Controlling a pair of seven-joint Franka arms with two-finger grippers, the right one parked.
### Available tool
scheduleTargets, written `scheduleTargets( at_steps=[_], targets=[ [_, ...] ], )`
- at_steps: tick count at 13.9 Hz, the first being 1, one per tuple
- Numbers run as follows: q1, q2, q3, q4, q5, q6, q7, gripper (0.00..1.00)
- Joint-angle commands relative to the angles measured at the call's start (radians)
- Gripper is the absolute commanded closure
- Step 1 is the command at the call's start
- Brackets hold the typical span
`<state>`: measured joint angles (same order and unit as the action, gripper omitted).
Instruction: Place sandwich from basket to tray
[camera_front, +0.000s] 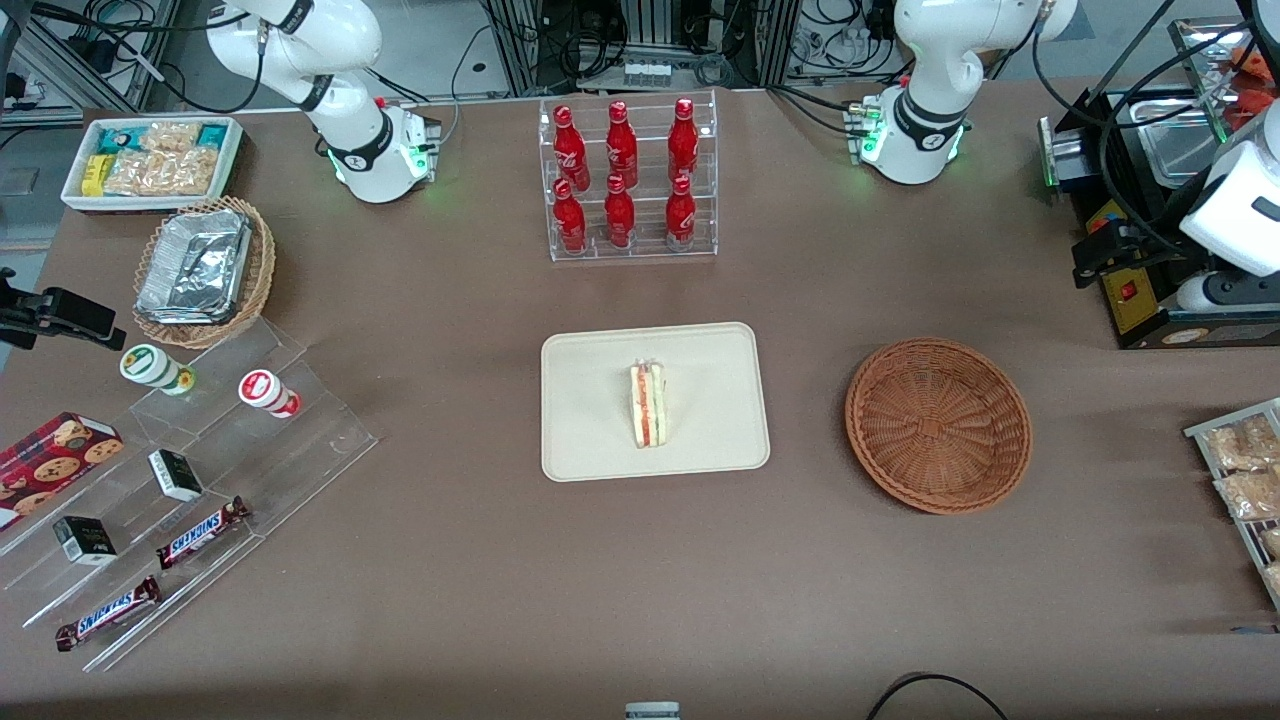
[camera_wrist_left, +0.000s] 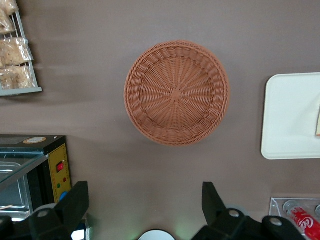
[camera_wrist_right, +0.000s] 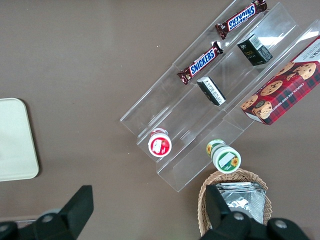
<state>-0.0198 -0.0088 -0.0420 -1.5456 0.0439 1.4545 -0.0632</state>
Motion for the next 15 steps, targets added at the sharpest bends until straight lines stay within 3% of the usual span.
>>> scheduleTargets(
  at_steps=[1,7,15],
  targets=[
    [-0.011,-0.063,0.020,-0.067,-0.012,0.021,0.036,0.00],
    [0.009,-0.005,0.016,0.024,-0.064,0.007,0.034,0.00],
    [-0.037,-0.003,0.022,0.018,-0.026,0.006,0.037,0.00]
  ],
)
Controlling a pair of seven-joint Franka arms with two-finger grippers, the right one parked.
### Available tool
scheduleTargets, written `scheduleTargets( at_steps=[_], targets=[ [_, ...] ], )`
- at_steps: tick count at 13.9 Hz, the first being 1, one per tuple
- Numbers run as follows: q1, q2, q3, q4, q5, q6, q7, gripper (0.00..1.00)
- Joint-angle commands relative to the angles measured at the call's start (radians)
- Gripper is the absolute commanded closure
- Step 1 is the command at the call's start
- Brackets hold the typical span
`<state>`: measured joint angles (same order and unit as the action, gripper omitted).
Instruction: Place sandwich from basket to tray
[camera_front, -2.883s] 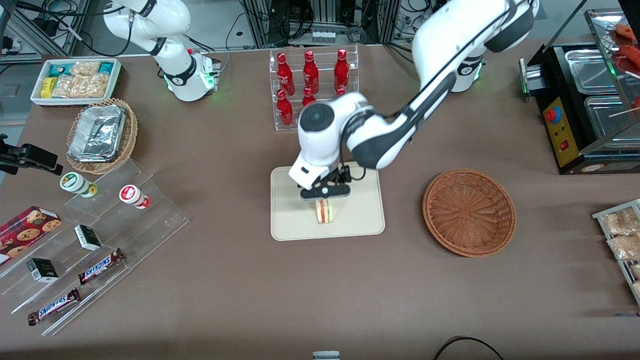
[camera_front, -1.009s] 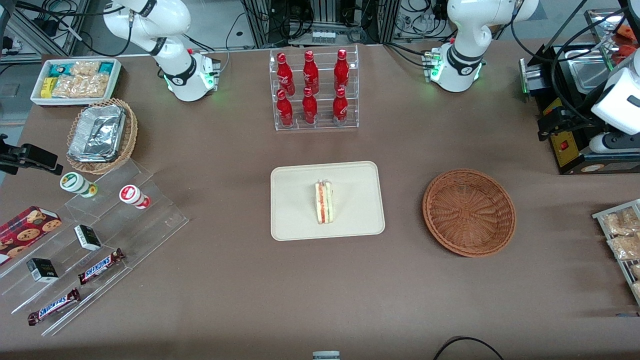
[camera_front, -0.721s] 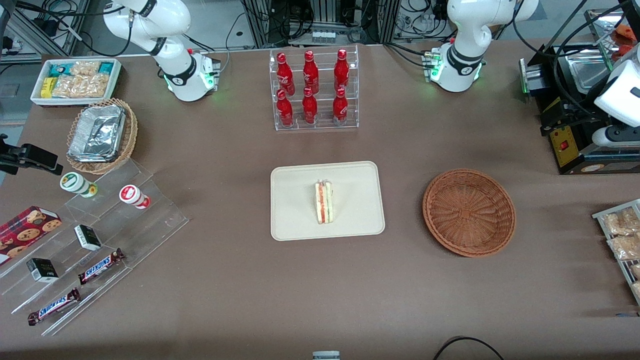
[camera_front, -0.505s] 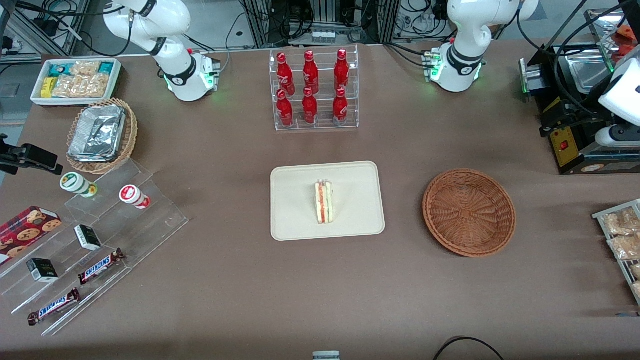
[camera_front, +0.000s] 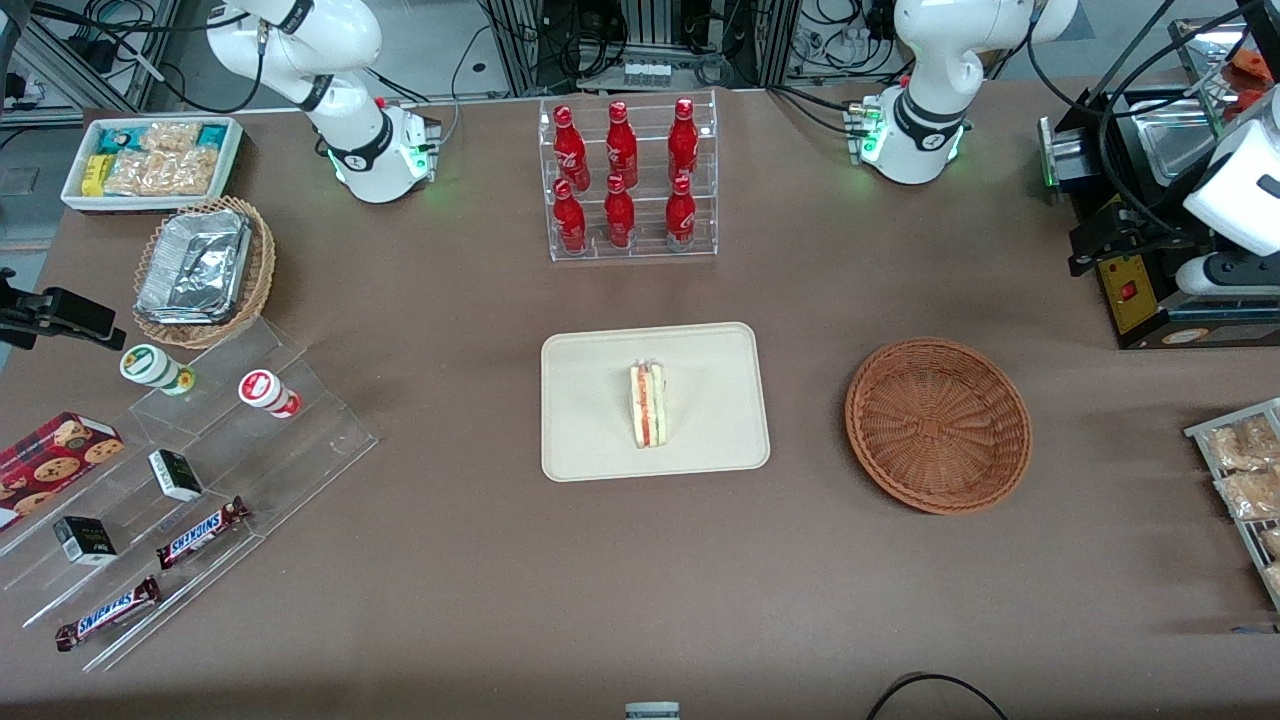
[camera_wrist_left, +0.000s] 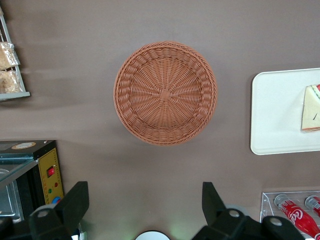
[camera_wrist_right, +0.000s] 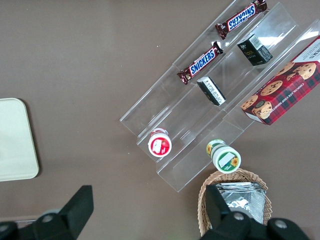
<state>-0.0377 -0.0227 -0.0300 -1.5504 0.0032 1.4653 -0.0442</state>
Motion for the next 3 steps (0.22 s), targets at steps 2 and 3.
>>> scheduleTargets(
  at_steps=[2,3],
  targets=[
    [-0.027,0.010,0.010,0.023,0.052,-0.005,0.017,0.00],
    [-0.028,0.009,0.010,0.024,0.047,-0.005,0.014,0.00]
  ],
)
